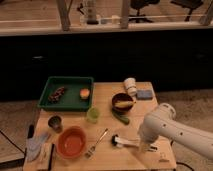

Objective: Place brush in plastic cup

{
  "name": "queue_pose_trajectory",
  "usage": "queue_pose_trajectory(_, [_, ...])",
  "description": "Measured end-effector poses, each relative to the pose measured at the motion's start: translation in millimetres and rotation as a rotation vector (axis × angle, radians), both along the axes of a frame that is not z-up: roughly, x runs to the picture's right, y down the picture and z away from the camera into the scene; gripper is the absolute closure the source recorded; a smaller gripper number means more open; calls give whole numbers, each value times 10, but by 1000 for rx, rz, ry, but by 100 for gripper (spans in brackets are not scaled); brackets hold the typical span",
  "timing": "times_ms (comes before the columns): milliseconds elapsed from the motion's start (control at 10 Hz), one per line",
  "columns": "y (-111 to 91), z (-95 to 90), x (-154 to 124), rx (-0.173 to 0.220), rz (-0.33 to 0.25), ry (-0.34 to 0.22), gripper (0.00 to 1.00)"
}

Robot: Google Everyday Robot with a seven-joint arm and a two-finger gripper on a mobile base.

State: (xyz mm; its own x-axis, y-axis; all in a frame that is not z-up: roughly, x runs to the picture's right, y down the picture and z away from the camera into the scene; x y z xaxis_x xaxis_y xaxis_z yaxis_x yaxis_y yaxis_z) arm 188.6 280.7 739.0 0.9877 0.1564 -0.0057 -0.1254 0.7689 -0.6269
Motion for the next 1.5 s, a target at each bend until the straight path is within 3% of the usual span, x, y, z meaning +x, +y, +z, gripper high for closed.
queue_pose_trajectory(700, [196, 228, -137, -9, 30, 39, 22])
queue_pose_trajectory(800, [211, 251, -157, -10, 28, 43, 27])
queue_pose_trajectory(1300, [280, 313, -210, -22, 18, 61, 80])
queue_pose_trajectory(1500, [282, 310, -210, -23, 18, 63, 97])
